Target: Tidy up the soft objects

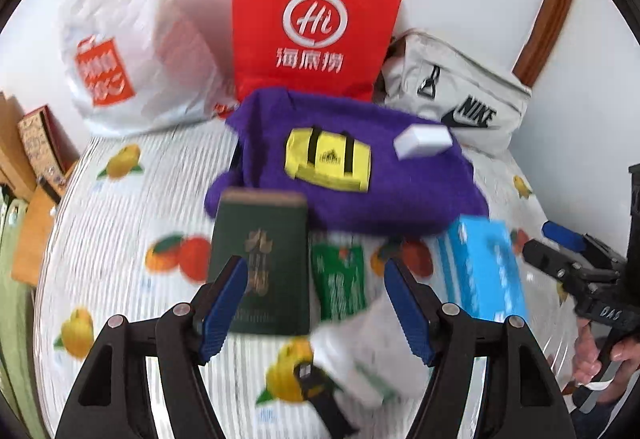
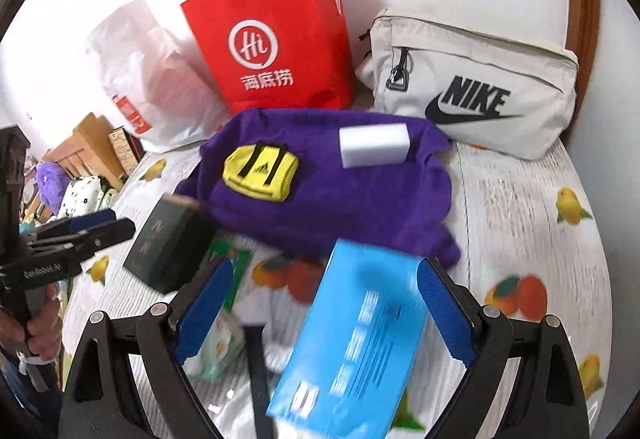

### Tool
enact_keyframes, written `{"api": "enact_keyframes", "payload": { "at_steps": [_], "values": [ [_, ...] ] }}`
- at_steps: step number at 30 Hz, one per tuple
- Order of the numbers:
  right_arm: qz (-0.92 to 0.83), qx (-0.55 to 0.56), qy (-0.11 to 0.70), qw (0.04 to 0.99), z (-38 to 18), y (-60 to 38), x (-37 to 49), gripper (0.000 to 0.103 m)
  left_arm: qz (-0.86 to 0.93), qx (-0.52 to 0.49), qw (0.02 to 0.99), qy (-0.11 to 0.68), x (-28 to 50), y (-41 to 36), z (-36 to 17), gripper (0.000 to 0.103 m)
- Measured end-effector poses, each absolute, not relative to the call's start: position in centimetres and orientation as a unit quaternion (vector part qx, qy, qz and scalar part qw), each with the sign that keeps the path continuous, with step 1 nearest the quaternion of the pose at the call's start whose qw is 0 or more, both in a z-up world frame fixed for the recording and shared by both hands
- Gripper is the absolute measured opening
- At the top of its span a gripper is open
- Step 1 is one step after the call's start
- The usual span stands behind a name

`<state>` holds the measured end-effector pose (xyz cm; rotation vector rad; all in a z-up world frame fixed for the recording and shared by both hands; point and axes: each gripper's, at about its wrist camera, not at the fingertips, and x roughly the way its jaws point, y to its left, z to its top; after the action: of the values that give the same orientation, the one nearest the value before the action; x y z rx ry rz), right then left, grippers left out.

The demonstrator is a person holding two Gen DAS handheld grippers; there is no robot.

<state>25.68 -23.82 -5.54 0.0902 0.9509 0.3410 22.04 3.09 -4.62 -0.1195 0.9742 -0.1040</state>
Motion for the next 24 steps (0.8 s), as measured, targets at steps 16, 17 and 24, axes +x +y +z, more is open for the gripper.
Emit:
{"api": "enact_keyframes", "payload": {
  "at_steps": [16, 17, 24],
  "values": [
    [0.185, 0.05, 0.458, 0.868, -7.7, -23.8, 17.5, 0.093, -0.049, -0.063, 0.864, 0.498, 15.4, 2.3, -10.5, 0.069],
    [0.188, 0.049, 0.458, 0.868, -8.0, -23.7, 17.0, 0.093, -0.045, -0.058, 0.862, 0.502, 15.2, 2.2, -11.0, 0.069],
    [0.19, 0.045, 0.469, 0.861, -9.6, -23.5, 15.4, 0.093, -0.019, -0.011, 0.858, 0.514, 14.4, 0.9, -14.3, 0.069]
  ]
}}
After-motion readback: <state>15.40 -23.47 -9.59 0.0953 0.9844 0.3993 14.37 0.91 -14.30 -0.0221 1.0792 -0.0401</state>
